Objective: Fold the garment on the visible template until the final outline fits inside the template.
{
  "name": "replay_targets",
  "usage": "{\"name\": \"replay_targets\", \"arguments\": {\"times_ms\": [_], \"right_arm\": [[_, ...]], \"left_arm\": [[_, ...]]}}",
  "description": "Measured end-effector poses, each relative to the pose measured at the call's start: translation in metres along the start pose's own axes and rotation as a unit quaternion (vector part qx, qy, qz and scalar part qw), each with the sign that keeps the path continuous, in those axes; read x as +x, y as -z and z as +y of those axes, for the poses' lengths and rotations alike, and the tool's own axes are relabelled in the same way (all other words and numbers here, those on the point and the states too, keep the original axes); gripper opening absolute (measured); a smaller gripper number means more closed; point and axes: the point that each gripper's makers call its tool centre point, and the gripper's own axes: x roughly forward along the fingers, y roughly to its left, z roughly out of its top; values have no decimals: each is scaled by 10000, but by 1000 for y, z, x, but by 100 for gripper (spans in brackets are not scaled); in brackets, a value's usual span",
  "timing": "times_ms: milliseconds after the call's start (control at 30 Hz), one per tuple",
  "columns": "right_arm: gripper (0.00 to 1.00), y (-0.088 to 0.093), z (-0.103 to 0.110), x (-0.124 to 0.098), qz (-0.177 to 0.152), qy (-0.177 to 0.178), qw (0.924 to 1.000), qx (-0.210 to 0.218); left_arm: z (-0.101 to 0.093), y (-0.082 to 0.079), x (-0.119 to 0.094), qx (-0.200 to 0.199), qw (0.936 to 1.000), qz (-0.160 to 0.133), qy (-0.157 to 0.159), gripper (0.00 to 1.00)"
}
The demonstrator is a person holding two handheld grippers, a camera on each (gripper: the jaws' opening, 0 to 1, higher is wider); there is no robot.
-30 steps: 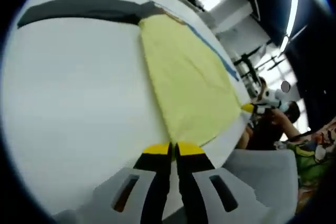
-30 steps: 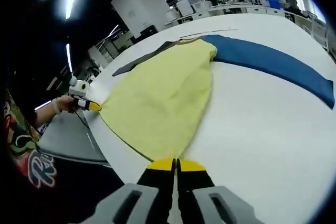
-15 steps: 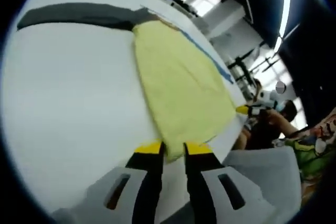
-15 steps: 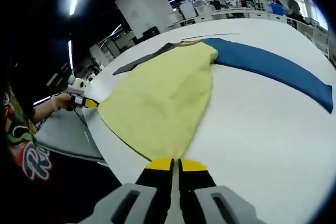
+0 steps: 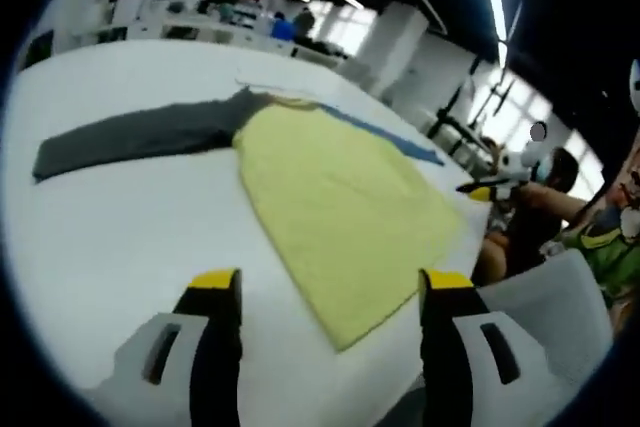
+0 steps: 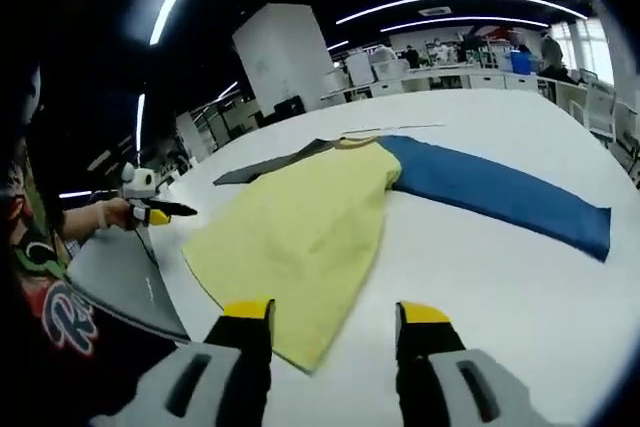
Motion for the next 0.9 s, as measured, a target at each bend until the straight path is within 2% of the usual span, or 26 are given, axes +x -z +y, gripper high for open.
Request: {"name": "replay_targets", "arguments": {"times_ms": [67,133,200,267,300,433,467,500,533,567,633,667,700,767,833,867,900], "right_arm": [[70,-15,-8,-1,-304,135,9994,-24],[78,-28,-13,-3,-551,212,9982,67],[83,-40,-17,-5,-757,242,9967,135],[93,-46,-22,-6,-842,288,9959,147],[100,-50,-29,-6,-927,445,9946,147],[100,-52,-44,-9,-897,597,9939,238],[100,-55,-51,-13,-984,785,9920,142],[100,-58,-51,-15,-1027,768,9916,172],[100,-57,-56,-17,-972,839,9909,395],[99,-61,-60,-20,-1069,885,9895,401],[95,-69,-70,-27,-1248,1054,9861,307],[91,-68,-74,-29,-1200,1084,9860,401],[88,-72,-82,-33,-1313,1173,9835,420],[90,-71,-95,-37,-1328,1321,9805,598],[100,-66,-107,-40,-1242,1396,9777,952],[98,-68,-109,-41,-1302,1373,9785,821],[95,-67,-115,-43,-1310,1501,9767,800]], "left_arm": [[-1,-8,1,65,9999,-130,-30,83],[-1,-16,2,141,9995,-260,-59,87],[-1,-21,2,182,9992,-349,-49,88],[0,-23,2,171,9991,-389,-41,87],[0,-24,3,155,9990,-427,-41,88],[2,-25,3,124,9987,-482,-88,87],[2,-24,3,99,9987,-484,-89,87],[2,-24,3,80,9987,-494,-87,87],[3,-23,3,66,9987,-493,-97,86],[3,-22,3,53,9988,-481,-110,86],[2,-19,3,7,9988,-485,-102,86],[2,-19,3,-16,9988,-485,-117,86],[2,-18,3,-43,9987,-489,-119,85],[2,-17,3,-95,9987,-496,-120,85],[1,-15,3,-130,9986,-498,-124,85],[0,-14,3,-161,9987,-476,-119,85],[0,-13,3,-167,9987,-474,-115,85]]}}
